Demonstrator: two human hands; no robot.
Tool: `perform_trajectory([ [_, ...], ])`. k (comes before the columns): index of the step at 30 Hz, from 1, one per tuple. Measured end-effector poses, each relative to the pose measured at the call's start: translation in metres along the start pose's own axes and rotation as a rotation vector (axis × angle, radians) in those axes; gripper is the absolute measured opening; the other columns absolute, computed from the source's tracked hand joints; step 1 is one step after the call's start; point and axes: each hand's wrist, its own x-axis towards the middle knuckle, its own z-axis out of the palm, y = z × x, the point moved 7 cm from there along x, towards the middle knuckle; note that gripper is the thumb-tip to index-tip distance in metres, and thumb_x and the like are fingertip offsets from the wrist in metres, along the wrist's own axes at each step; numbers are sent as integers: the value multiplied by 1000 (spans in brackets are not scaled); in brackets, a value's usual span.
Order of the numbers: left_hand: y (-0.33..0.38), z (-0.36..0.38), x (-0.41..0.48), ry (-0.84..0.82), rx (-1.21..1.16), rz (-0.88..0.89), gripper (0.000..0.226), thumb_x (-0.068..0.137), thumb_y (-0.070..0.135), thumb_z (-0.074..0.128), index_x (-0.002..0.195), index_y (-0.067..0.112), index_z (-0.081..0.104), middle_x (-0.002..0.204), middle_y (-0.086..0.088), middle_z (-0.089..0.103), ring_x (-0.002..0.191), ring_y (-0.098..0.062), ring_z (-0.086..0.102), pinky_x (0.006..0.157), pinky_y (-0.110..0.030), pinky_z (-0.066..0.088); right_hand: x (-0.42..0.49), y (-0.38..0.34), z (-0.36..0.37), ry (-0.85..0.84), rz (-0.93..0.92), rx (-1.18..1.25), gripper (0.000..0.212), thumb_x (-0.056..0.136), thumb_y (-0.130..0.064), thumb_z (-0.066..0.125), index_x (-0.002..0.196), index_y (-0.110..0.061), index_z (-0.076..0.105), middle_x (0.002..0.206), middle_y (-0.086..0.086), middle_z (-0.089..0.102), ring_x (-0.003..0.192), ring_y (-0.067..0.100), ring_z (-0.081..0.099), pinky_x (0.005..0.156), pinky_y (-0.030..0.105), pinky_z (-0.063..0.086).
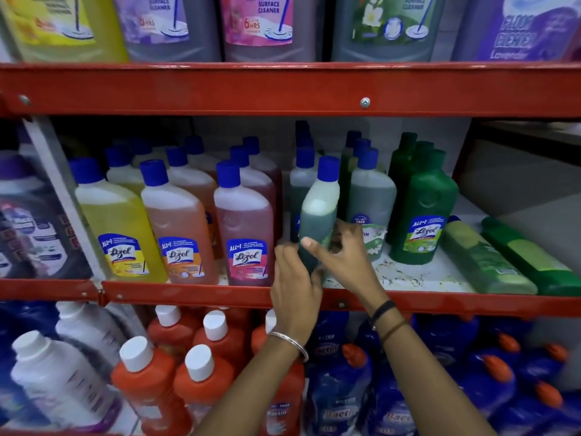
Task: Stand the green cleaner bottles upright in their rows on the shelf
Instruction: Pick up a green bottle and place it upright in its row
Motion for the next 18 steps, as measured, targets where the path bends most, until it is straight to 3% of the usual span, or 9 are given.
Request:
perform_trajectory([
  [1,1,-1,-3,10,-17,33,32,84,23,49,111,9,41,109,-12,51,97,-29,56,68,-32,45,0,-5,2,7,-2,-40,75,57,-74,63,114,-25,58,111,3,54,98,0,46,79,15,44],
  [3,0,-2,-7,18,-81,75,24,90,26,36,110,14,40,112,-10,49,97,-26,55,70,-34,48,2,-9,1,23,9,-15,69,57,-62,72,111,-21,57,107,4,59,98,10,55,77,21,49],
  [5,-6,3,-6,-23,-113,78,22,93,17,35,114,14,40,122,-9,45,106,-24,52,83,-39,50,2,-10,0,-32,25,147,56,67,-38,78,113,-17,53,105,3,65,95,14,64,80,27,53],
  [7,-11,13,-2,-89,-106,35,37,90,8,41,127,10,35,134,-12,39,120,-26,46,98,-40,45,1,-9,-3,-126,14,261,49,73,-22,76,114,-17,51,107,1,66,95,7,66,84,24,54],
  [11,-15,25,6,-226,-128,-72,65,90,12,47,143,5,11,152,-19,22,139,-29,27,112,-37,30,-7,2,-9,-195,-9,152,46,71,-35,75,112,-25,58,114,2,69,102,11,67,93,39,53],
  [15,-13,21,10,-163,10,-67,73,89,21,53,143,0,8,141,-25,31,129,-38,37,103,-40,37,-4,9,-11,-266,52,178,39,79,-21,71,115,-23,56,119,3,67,108,17,65,99,45,50],
  [18,-13,20,8,-125,115,-85,74,90,20,53,144,2,7,139,-23,33,122,-39,43,95,-43,44,1,12,-7,-311,70,150,67,73,-45,68,130,-17,49,132,4,59,122,19,56,104,47,45],
])
